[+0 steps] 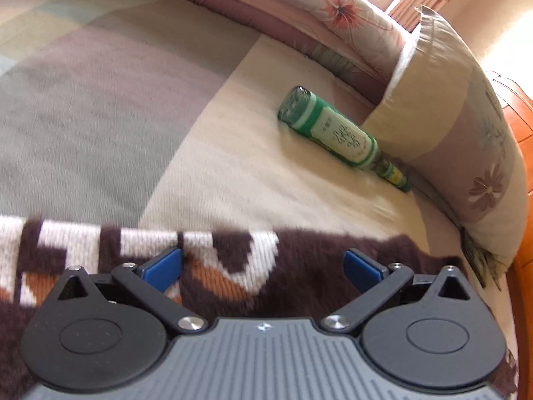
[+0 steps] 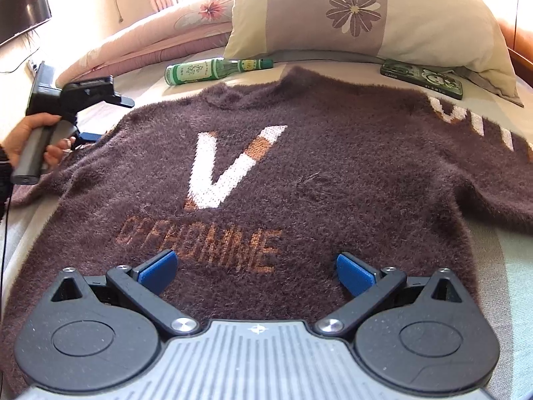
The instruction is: Fold clothes
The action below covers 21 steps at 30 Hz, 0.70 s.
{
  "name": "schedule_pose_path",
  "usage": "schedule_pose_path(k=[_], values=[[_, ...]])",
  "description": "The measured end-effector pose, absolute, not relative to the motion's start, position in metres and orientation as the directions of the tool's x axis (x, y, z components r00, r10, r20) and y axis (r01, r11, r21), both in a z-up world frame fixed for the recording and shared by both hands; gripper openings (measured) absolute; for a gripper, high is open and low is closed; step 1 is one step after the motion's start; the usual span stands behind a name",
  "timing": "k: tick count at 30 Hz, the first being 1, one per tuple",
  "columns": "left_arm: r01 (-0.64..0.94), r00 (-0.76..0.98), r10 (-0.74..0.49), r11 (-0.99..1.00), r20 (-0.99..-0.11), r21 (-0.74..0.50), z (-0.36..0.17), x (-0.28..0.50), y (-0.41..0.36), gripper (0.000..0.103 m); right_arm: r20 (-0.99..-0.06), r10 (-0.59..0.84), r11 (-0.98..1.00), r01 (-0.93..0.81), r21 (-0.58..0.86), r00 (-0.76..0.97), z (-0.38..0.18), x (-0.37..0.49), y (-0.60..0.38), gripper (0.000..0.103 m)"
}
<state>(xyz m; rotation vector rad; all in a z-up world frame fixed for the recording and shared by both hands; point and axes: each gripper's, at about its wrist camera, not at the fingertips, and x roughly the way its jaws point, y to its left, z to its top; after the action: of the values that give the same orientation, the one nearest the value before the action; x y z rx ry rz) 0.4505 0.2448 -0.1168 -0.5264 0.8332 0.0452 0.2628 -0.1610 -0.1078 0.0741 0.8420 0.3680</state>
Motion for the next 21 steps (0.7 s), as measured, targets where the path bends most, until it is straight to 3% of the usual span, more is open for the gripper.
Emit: schedule_pose_path(k=[6, 11, 15, 21], values=[[-0.274, 0.699, -0.153, 0.845, -0.698, -0.459, -0.104, 0.453, 0.251, 0.101, -0.716, 0.345, 0.935, -0.287, 0.208, 0.607, -0.108, 0.263, -0.162, 0.103], [-0.117, 0.684, -0.296, 0.858, -0.666, -0.501, -0.085, 0.424, 0.219, 0.102, -0.717, 0.345, 0.936, -0.281, 0.212, 0.606, -0.107, 0.263, -0.163, 0.103], [-0.135, 0.634, -0.264, 0.888, -0.727, -0.440, -0.102, 0.430, 0.210, 0.102, -0.717, 0.343, 0.936, -0.284, 0.207, 0.607, -0.107, 0.263, -0.162, 0.103], [-0.231, 0.694, -0.204, 0.846, -0.690, -0.482, -0.112, 0.458, 0.227, 0.102, -0.719, 0.337, 0.937, -0.290, 0.194, 0.608, -0.109, 0.264, -0.161, 0.103]])
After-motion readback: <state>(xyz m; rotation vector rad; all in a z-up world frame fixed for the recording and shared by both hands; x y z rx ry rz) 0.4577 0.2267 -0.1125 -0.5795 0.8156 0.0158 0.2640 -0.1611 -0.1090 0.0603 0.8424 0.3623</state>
